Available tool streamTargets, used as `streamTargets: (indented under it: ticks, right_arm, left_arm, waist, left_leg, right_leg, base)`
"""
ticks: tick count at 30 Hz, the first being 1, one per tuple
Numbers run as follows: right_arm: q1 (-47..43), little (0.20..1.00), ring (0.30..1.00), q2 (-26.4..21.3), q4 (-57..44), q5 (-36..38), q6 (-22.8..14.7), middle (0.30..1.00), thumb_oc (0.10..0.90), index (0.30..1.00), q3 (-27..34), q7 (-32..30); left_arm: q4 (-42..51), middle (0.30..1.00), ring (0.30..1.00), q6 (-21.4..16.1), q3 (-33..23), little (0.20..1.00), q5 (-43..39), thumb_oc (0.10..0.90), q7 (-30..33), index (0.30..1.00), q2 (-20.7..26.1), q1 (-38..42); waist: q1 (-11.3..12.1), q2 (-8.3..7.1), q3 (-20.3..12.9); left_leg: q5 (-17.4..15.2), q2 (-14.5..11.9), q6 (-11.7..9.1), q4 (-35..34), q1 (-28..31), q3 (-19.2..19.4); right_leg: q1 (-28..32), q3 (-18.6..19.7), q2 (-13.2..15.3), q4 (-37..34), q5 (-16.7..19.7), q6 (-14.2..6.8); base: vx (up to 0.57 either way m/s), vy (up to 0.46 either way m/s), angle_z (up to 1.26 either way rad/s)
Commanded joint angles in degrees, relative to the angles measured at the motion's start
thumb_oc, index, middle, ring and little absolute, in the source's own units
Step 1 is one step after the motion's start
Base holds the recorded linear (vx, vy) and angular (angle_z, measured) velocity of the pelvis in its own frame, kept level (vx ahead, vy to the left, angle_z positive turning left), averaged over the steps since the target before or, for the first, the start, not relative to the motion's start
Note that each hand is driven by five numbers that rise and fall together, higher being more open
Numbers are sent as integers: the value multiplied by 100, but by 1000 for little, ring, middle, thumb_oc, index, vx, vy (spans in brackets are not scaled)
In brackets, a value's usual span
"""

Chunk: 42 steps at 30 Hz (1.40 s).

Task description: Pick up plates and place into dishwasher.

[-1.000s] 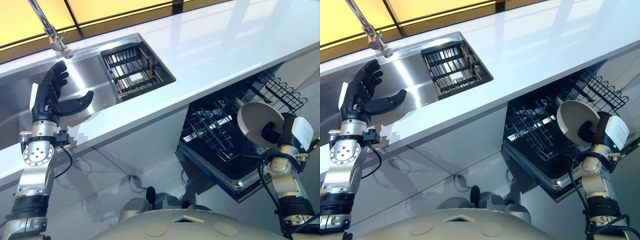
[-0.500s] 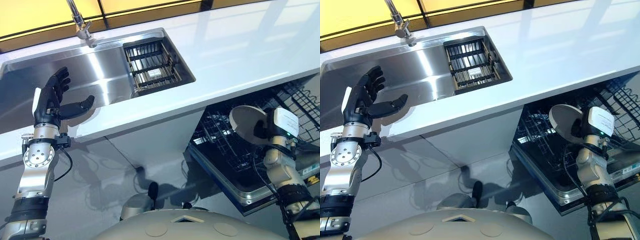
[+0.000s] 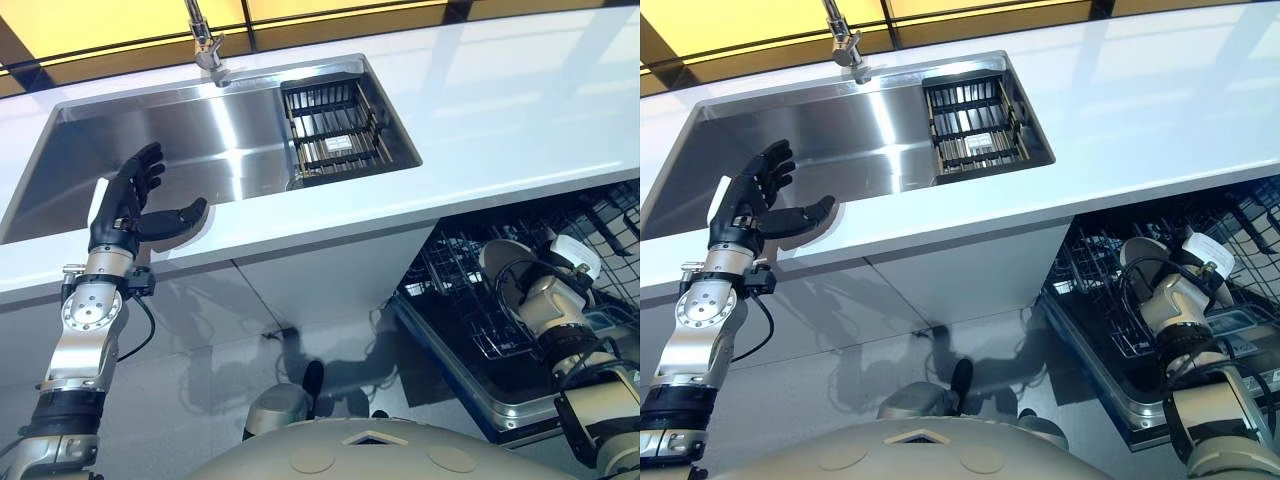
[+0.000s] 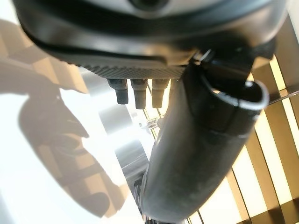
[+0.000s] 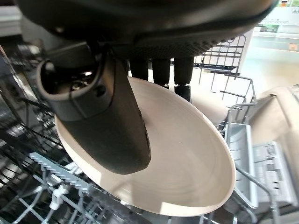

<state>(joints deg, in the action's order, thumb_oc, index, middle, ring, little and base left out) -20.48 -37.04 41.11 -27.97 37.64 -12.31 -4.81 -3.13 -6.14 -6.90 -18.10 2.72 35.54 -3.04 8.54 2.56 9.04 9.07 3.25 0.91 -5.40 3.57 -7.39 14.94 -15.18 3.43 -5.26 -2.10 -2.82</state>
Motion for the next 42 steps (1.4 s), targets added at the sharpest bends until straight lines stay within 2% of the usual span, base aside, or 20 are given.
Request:
streamTargets:
  ticks: [1,4,5,7,10,14,16,21,27,33,34,38,40,42]
  right_arm:
    - [-494,900,900,-195,-148,413,-39,900,800,900,-495,-89]
    - [-493,900,900,-128,-449,693,-230,900,800,900,-381,-599]
    - [-463,900,900,-72,-886,932,-422,900,800,900,-212,-1128]
    - [-295,900,900,36,-1439,1075,-704,900,800,900,79,-1666]
    - [106,900,900,47,-2195,944,-1146,900,800,900,533,-1935]
    - [570,900,900,-48,-2836,613,-1756,900,800,900,979,-1886]
    - [803,900,900,-101,-3094,320,-2182,900,800,900,1107,-1851]
    - [1088,900,900,-188,-3269,147,-2409,900,800,900,1296,-1838]
    - [1253,900,900,-160,-3312,224,-2405,900,800,900,1465,-1815]
    - [1467,900,900,90,-3588,1134,-2879,900,800,900,1665,-2042]
    - [1594,900,900,312,-3726,1705,-3215,900,800,900,1788,-2203]
    - [1950,900,900,974,-3850,2933,-3947,900,800,900,2164,-2544]
    - [2066,900,900,1186,-3725,3437,-4138,900,800,900,2318,-2630]
    - [2179,900,900,1402,-3495,4327,-4346,900,800,900,2461,-2723]
  left_arm:
    - [336,900,900,-319,-154,900,-159,800,24,900,303,701]
    - [305,900,900,-354,-117,900,-150,800,10,900,291,678]
    - [294,900,900,-389,-123,900,-143,800,-1,900,256,634]
    - [272,900,900,-455,-131,900,-114,800,0,900,193,559]
    - [266,900,900,-544,-243,900,-72,800,-48,900,97,420]
    - [306,900,900,-592,-372,900,-83,800,-59,900,51,300]
    - [295,900,900,-613,-401,900,-96,800,-56,900,43,286]
    - [315,900,900,-636,-407,900,-110,800,-70,900,46,280]
    - [346,900,900,-639,-432,900,-86,800,-110,900,67,316]
    - [369,900,900,-687,-536,900,-49,800,-64,900,54,269]
    - [334,900,900,-765,-601,900,10,800,-56,900,3,230]
    - [216,900,900,-950,-778,900,63,800,-74,900,-95,101]
    - [162,900,900,-999,-860,900,7,800,-101,900,-82,59]
    - [115,900,900,-1043,-930,900,-41,800,-95,900,-76,13]
  waist:
    - [158,-15,-181]
    - [147,-20,-195]
    - [112,-17,-201]
    - [67,-15,-217]
    - [-48,-27,-253]
    - [-196,-65,-306]
    - [-290,-93,-350]
    - [-392,-145,-393]
    - [-506,-180,-419]
    - [-607,-177,-416]
    - [-659,-166,-412]
    - [-797,-121,-415]
    - [-847,-98,-411]
    - [-900,-72,-409]
  left_leg:
    - [-732,-59,-189,50,482,262]
    - [-749,-49,-156,43,519,252]
    - [-761,-43,-127,43,536,257]
    - [-793,-34,-94,40,569,286]
    - [-854,-31,-57,40,607,370]
    - [-915,-30,-21,40,644,490]
    - [-955,-32,-6,40,670,569]
    - [-1006,-49,2,40,706,701]
    - [-1052,-80,-6,40,745,837]
    - [-1077,-114,-19,40,769,920]
    - [-1037,-125,-18,40,736,963]
    - [-1072,-144,-39,40,736,1073]
    - [-1090,-158,-48,40,750,1126]
    - [-1102,-174,-60,40,752,1189]
  right_leg:
    - [-368,-104,10,531,-105,7]
    - [-354,-90,7,547,-111,4]
    - [-359,-62,0,562,-111,1]
    - [-365,-19,-11,571,-116,-16]
    - [-381,74,-25,546,-103,-57]
    - [-396,196,-50,497,-81,-104]
    - [-399,262,-60,467,-73,-132]
    - [-389,336,-64,407,-45,-173]
    - [-382,420,-83,345,-11,-195]
    - [-399,480,-102,354,-18,-197]
    - [-450,512,-110,363,22,-192]
    - [-496,585,-134,351,20,-205]
    - [-496,599,-139,344,12,-208]
    - [-510,609,-141,340,4,-212]
  base:
    - [29,7,5]
    - [19,5,5]
    - [0,0,0]
    - [0,0,0]
    - [-2,0,-6]
    - [-11,-8,-7]
    - [-23,-23,-21]
    - [-27,-28,-15]
    - [-45,-36,-11]
    - [-32,-25,-10]
    - [-69,-34,-8]
    - [-35,-26,-17]
    - [-15,-25,-9]
    - [11,-21,-11]
